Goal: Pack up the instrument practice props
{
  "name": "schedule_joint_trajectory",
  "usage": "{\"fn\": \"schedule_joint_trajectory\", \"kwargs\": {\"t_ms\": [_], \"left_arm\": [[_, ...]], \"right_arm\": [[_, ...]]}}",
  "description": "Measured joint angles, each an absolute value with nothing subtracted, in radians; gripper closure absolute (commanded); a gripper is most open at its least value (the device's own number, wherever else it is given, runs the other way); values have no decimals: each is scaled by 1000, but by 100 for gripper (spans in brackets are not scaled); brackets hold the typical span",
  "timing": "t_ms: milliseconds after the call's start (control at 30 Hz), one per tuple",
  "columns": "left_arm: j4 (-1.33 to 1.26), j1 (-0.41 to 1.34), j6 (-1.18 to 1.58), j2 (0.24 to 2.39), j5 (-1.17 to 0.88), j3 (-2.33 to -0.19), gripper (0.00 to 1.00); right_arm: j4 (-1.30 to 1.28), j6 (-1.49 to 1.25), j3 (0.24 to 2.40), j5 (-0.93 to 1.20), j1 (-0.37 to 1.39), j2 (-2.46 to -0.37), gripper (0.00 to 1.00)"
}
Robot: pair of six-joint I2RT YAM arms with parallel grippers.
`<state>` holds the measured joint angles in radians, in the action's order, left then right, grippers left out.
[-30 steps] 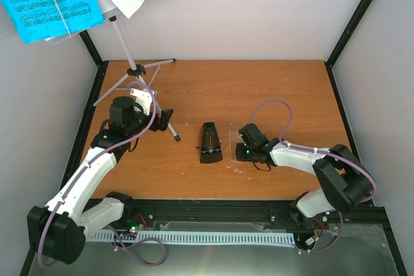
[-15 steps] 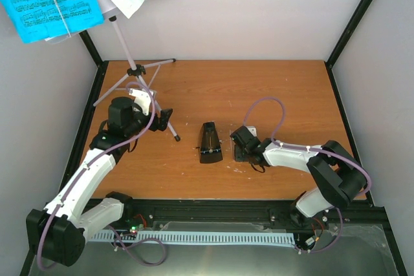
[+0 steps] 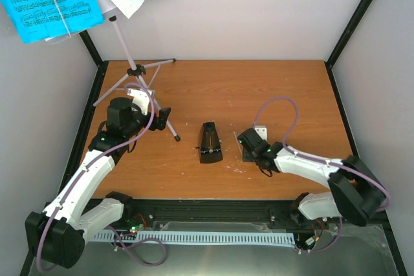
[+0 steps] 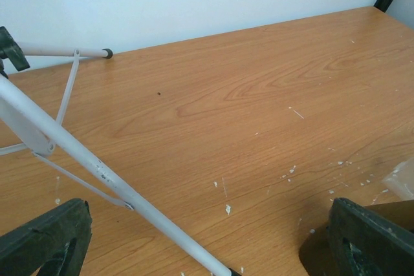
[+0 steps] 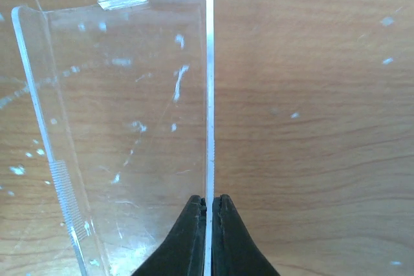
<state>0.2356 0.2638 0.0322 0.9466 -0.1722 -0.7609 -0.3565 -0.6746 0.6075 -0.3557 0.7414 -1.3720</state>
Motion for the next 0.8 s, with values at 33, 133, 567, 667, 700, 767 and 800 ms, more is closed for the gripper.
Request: {"fn": "schedule_joint_trajectory", "kwargs": {"t_ms": [33, 133, 567, 667, 700, 767, 800], "left_arm": [[236, 264, 31, 947, -167, -761, 1], [236, 264, 26, 947, -156, -761, 1], [213, 264, 28, 927, -355, -739, 1], [178, 264, 88, 926, -516, -740, 1], [165, 264, 113, 928, -581, -744, 0], [136, 264, 178, 944, -730, -763, 1], [125, 264, 197, 950, -771, -771, 0]], "right_arm": [[-368, -676, 602, -370, 741, -1336, 97], [-382, -675, 601, -410, 741, -1235, 97], [-481, -549, 723, -266, 668, -923, 97], [-511, -501, 804, -138, 668, -905, 97], [-522, -485, 819, -87, 668, -896, 97], [-561, -453, 846, 30, 668, -883, 97], [-590, -440, 862, 88, 668, -883, 97]]}}
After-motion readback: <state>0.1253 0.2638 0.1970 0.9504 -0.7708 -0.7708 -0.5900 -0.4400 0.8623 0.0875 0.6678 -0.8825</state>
